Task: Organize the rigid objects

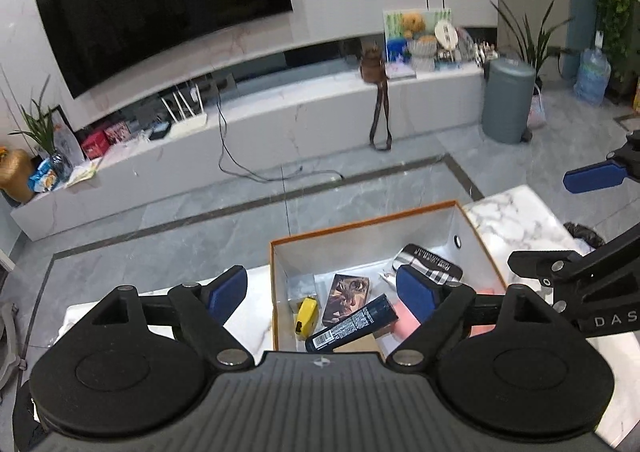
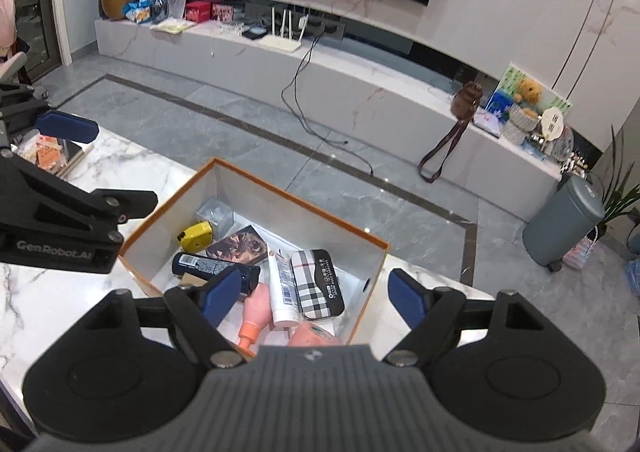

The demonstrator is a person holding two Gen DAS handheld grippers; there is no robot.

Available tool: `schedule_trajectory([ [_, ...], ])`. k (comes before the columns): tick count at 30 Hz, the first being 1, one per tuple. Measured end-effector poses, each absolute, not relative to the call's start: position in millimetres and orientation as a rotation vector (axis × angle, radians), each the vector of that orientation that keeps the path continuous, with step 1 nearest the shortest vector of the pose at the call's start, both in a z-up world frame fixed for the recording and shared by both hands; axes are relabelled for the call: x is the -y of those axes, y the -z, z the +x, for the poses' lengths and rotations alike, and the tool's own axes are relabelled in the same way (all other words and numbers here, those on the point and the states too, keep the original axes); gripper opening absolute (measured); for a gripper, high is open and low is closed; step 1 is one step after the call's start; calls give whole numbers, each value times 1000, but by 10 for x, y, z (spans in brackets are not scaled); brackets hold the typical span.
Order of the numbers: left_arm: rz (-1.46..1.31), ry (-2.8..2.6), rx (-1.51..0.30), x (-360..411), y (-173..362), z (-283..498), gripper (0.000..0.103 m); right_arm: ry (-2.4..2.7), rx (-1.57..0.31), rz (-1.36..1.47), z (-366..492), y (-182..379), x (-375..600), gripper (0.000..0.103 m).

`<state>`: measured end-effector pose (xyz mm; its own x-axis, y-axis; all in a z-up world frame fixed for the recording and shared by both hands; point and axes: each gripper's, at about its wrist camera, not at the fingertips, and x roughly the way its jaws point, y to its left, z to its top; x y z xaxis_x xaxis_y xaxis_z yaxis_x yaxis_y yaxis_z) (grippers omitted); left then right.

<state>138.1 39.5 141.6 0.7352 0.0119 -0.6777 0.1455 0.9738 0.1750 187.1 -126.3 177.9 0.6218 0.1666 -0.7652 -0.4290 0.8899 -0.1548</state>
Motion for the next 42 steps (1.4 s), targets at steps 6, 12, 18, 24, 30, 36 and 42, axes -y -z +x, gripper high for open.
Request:
schedule_trajectory([
  [6, 184, 18, -717, -435, -1422, 1123, 99, -336, -809, -261, 1628, -1828, 1383, 87],
  [12, 54, -10, -685, -578, -1289, 909, 99, -312, -788, -163, 1383, -1683, 1481, 88],
  [18, 16, -19, -650, -591, -1092, 812, 99, -252, -728, -71, 1151, -1461, 1627, 97],
  [24, -30, -16, -677, -605, -785, 840, 99, -191, -704, 28, 1055, -1232, 1772, 98],
  [30, -46, -15, -729, -591, -436, 856, 99, -115, -694, 0, 1044, -998, 1774, 98],
  [36, -51, -6, -765, -569, -140, 933, 99, -99, -672, -16, 1053, -756, 1751, 98],
  [42, -83, -12, -797, -565, -81, 1069, 99, -94, -715, -31, 1177, -495, 1682, 98],
])
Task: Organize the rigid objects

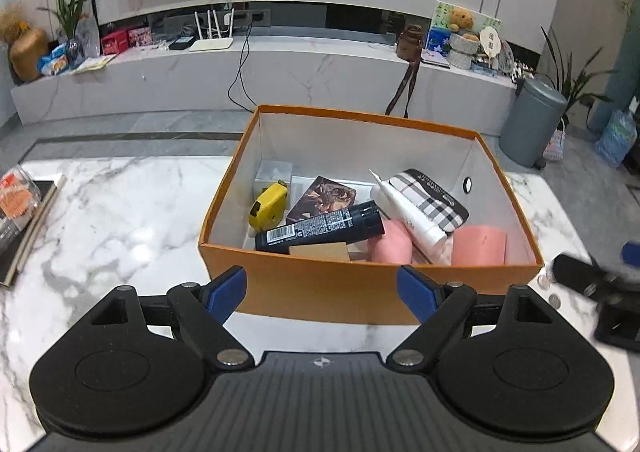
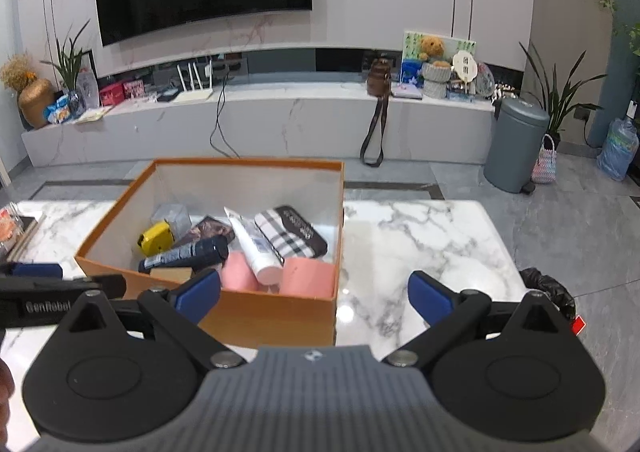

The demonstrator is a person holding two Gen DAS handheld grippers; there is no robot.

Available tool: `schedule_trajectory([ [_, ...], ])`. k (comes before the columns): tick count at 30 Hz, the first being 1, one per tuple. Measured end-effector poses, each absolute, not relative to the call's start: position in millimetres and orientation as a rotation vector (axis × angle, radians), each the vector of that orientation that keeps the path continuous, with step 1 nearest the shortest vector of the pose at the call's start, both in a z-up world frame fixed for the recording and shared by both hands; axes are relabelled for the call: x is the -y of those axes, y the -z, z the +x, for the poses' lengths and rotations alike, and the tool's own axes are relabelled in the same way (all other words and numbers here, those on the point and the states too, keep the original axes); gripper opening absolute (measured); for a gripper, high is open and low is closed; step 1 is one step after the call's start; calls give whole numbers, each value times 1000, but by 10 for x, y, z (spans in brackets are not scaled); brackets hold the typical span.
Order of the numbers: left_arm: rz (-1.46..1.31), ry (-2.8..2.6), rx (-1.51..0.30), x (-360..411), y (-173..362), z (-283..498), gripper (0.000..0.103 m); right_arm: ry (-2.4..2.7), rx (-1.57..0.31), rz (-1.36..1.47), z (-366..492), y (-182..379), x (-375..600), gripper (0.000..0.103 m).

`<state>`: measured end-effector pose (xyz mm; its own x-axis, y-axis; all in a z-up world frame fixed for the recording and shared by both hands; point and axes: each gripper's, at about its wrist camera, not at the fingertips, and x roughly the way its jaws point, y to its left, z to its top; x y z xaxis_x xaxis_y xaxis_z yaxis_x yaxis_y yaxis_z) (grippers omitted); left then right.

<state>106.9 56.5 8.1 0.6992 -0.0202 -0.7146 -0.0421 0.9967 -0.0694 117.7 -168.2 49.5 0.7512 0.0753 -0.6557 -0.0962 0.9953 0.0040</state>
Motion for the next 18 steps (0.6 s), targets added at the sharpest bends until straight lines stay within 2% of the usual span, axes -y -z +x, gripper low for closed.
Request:
schedule_trajectory([
  [18, -79, -4, -817, -356, 2, 1103, 100, -105, -733, -54, 1202, -312, 1679, 98],
])
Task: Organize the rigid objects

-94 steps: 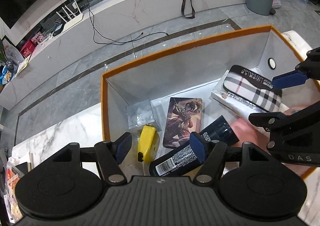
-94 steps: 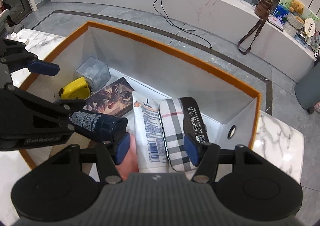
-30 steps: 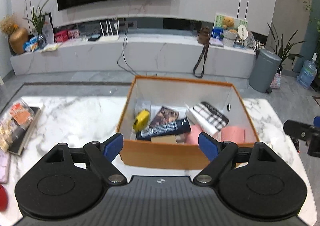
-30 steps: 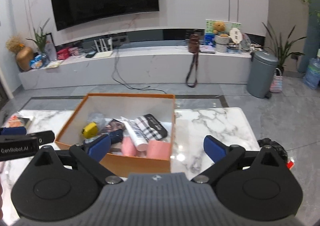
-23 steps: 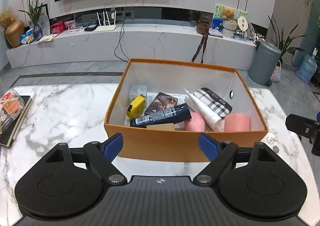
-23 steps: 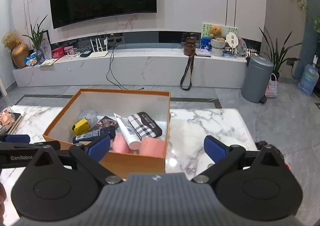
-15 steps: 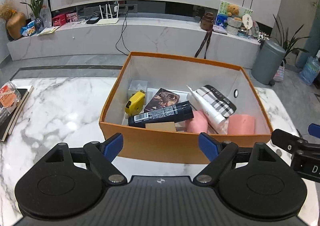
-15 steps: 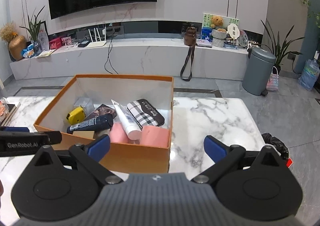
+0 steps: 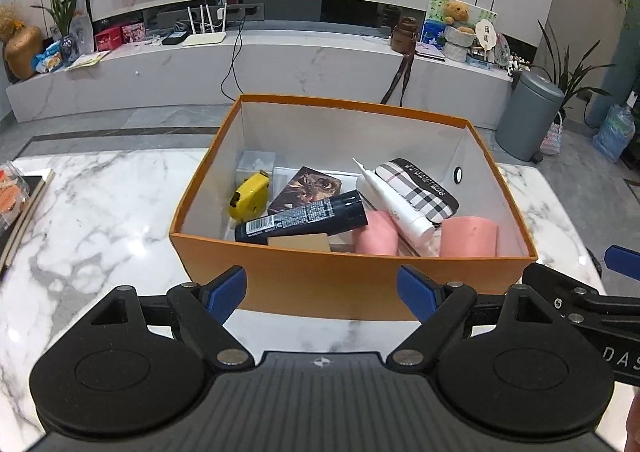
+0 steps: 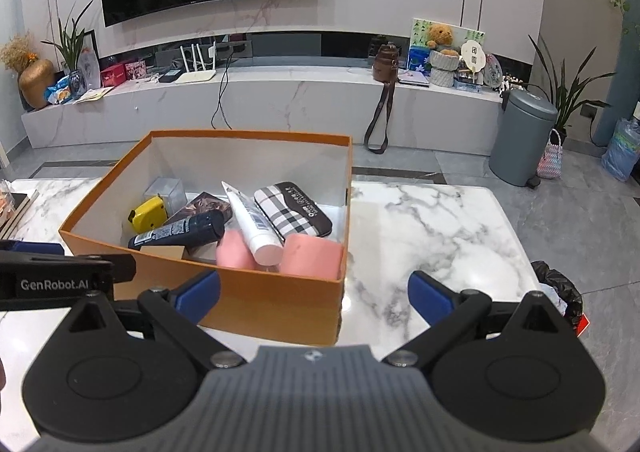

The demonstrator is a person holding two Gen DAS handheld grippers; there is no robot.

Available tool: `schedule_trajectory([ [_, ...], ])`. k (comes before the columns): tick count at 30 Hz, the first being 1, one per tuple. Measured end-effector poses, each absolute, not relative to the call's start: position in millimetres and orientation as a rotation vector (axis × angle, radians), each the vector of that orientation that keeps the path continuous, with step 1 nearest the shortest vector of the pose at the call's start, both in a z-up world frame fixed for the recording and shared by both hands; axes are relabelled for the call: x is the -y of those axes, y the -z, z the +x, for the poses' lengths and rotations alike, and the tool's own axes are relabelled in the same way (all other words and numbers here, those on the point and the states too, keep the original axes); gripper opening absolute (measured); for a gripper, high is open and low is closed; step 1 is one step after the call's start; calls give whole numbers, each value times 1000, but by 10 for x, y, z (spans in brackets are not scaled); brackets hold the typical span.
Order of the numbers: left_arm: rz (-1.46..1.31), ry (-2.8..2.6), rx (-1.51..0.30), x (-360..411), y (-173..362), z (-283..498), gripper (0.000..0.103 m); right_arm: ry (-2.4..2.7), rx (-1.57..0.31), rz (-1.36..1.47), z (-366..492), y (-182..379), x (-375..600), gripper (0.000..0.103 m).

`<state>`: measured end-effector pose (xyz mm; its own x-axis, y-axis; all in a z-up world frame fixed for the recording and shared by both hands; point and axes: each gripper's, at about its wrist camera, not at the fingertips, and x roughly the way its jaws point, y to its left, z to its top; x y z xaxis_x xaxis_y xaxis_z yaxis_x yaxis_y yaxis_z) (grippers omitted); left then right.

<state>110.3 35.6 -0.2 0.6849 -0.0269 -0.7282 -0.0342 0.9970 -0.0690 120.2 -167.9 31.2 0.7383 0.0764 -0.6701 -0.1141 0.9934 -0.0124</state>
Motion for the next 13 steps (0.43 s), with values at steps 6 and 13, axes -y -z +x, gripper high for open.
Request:
schedule_trajectory([
  [6, -81, -9, -807, -349, -3, 1091, 99, -99, -732, -58, 1184, -315, 1722, 98],
  [13, -71, -4, -784, -307, -27, 1085, 99, -113, -734, -71, 1167, -297, 1684, 98],
])
